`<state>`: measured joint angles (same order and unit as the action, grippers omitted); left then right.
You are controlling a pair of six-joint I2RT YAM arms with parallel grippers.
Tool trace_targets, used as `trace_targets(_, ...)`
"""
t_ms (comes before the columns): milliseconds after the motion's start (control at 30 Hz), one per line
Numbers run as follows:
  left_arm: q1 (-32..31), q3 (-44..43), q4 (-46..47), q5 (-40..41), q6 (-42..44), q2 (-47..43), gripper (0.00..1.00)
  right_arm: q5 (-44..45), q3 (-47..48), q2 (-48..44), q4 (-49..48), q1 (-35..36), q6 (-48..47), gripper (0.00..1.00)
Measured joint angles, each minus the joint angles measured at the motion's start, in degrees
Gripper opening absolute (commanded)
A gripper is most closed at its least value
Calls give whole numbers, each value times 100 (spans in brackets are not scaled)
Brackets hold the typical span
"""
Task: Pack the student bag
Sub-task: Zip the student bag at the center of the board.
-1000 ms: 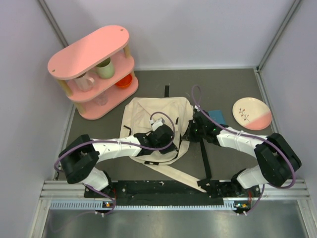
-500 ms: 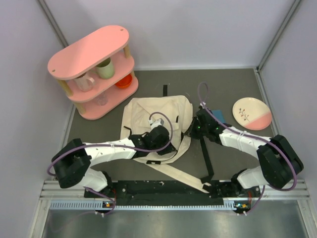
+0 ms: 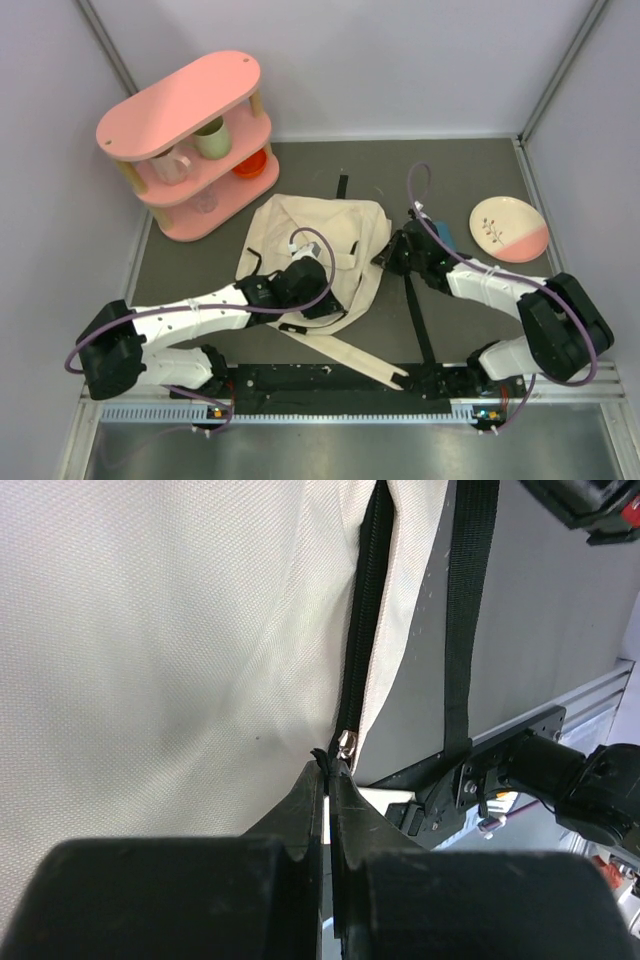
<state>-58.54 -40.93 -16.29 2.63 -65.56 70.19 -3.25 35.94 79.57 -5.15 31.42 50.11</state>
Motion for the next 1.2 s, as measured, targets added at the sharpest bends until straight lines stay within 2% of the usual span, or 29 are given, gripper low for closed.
trace_targets(67,0,0,-31,0,17,-24,0,-199,-96,-72,24,4,-13,50)
trace_targets(100,0,0,-52,-4,22,-15,0,-289,-125,-160,70,20,-42,64)
trace_targets(200,0,-11,-90,-11,31,13,0,-476,-155,-592,310,98,-107,74)
trace_targets(333,0,-17,-96,-11,37,46,0,-669,-184,-1325,636,323,-142,76)
trace_targets(400,0,-22,-94,-9,57,46,0,-769,-184,-1394,737,391,-125,76)
trace_targets(733,-13,-107,-142,-9,195,-59,0,-990,-120,-470,994,817,37,75)
trace_targets(833,-37,-140,-184,-9,249,-59,0,-992,76,-184,988,920,57,70)
trace_targets(933,-59,-142,-186,-13,275,-59,0,-984,210,26,944,955,105,61)
trace_targets(1033,-70,-142,-184,-28,299,-57,0,-986,323,269,927,957,157,43)
trace_targets(1133,-79,-146,-181,-31,339,-52,0,-994,437,568,881,962,208,18)
trace_targets(1167,-81,-149,-181,-28,356,-52,0,-997,442,636,848,962,221,4)
trace_targets(1200,-81,-153,-181,-28,361,-52,0,-994,442,684,824,964,234,0)
